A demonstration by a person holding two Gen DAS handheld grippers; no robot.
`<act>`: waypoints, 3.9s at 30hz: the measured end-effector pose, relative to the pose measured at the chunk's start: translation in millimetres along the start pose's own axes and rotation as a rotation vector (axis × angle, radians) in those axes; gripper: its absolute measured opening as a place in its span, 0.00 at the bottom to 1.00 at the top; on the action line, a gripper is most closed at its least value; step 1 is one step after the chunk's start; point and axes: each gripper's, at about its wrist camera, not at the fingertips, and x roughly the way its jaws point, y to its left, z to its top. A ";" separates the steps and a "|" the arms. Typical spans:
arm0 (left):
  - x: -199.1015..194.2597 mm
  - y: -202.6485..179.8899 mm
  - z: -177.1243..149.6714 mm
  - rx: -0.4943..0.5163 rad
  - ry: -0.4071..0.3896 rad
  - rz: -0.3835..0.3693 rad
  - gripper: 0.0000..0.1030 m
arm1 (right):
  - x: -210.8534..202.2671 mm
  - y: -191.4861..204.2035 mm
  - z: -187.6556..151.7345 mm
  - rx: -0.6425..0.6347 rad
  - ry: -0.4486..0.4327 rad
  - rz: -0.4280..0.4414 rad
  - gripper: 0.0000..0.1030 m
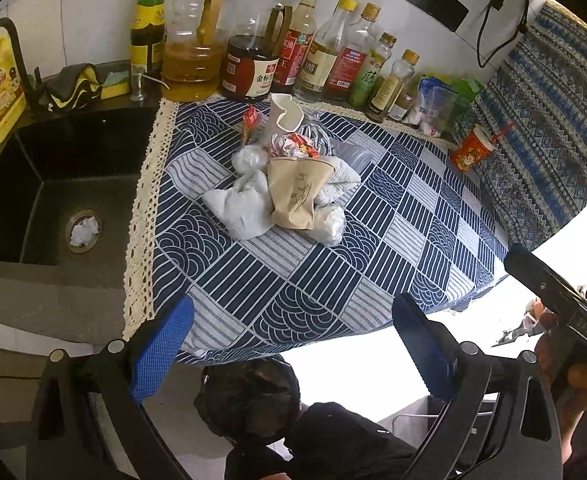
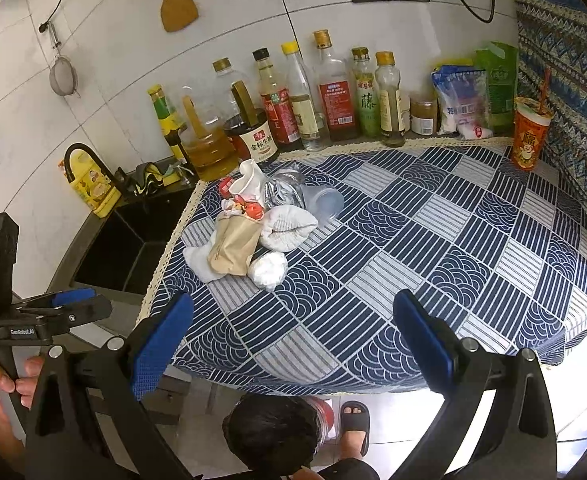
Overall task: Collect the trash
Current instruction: 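Move both tools toward the pile of trash on the cloth, then grasp the beige paper cup with the left tool while the right tool grasps the clear plastic bag, then lift the paper cup and plastic bag and carry both toward the floor bin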
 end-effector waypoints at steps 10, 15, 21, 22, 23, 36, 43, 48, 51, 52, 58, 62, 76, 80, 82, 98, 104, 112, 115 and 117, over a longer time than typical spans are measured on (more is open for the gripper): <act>21.0 2.6 20.8 -0.038 0.041 -0.030 0.93 | 25.7 -13.9 24.2 -0.021 0.000 0.035 0.96; 36.1 5.2 31.9 -0.070 0.064 -0.045 0.93 | 39.5 -18.8 38.2 -0.038 0.005 0.051 0.96; 54.5 5.4 44.1 -0.100 0.083 -0.069 0.93 | 68.4 -33.4 54.2 -0.016 0.052 0.083 0.96; 57.6 5.9 45.8 -0.106 0.086 -0.072 0.93 | 73.3 -35.7 55.9 -0.014 0.061 0.088 0.96; 61.6 6.4 48.2 -0.110 0.088 -0.075 0.93 | 77.0 -36.4 57.3 -0.013 0.066 0.093 0.96; 119.5 7.6 70.2 -0.160 0.147 -0.108 0.92 | 147.0 -66.5 87.1 0.019 0.162 0.203 0.96; 140.2 3.5 78.7 -0.168 0.175 -0.120 0.86 | 182.0 -81.0 99.7 0.029 0.216 0.233 0.91; 154.6 0.8 82.5 -0.193 0.200 -0.113 0.85 | 203.4 -87.4 105.9 0.013 0.253 0.240 0.86; 160.5 2.1 85.3 -0.211 0.204 -0.105 0.82 | 218.6 -90.8 109.8 0.015 0.276 0.255 0.84; 162.4 3.3 85.3 -0.219 0.206 -0.101 0.81 | 222.2 -91.3 110.8 0.018 0.283 0.262 0.84; 172.4 4.0 90.2 -0.248 0.221 -0.080 0.67 | 249.4 -95.4 115.9 0.050 0.330 0.309 0.84; 174.8 5.1 88.9 -0.261 0.226 -0.061 0.53 | 267.2 -98.6 118.3 0.057 0.352 0.328 0.82; 157.6 1.1 83.0 -0.274 0.187 -0.015 0.41 | 271.2 -103.6 120.4 0.047 0.325 0.361 0.61; 144.5 -3.8 81.3 -0.256 0.168 0.009 0.41 | 256.2 -106.9 121.1 0.053 0.292 0.361 0.61; 138.9 -4.8 80.1 -0.252 0.161 0.017 0.41 | 248.6 -108.0 120.8 0.061 0.280 0.356 0.61; 92.4 -9.1 58.7 -0.160 0.075 -0.024 0.41 | 157.4 -103.3 91.7 0.085 0.180 0.263 0.61; 59.9 -6.2 47.1 -0.101 0.026 -0.064 0.41 | 117.5 -77.3 69.0 0.089 0.137 0.203 0.61; 17.5 4.1 20.9 -0.045 -0.030 -0.136 0.41 | 58.9 -43.1 36.9 0.091 0.069 0.123 0.61; 5.7 6.2 10.9 -0.027 -0.043 -0.162 0.41 | 41.0 -32.5 23.1 0.098 0.052 0.101 0.61; -1.8 8.0 4.2 -0.014 -0.052 -0.172 0.41 | 28.7 -25.5 12.5 0.104 0.042 0.091 0.61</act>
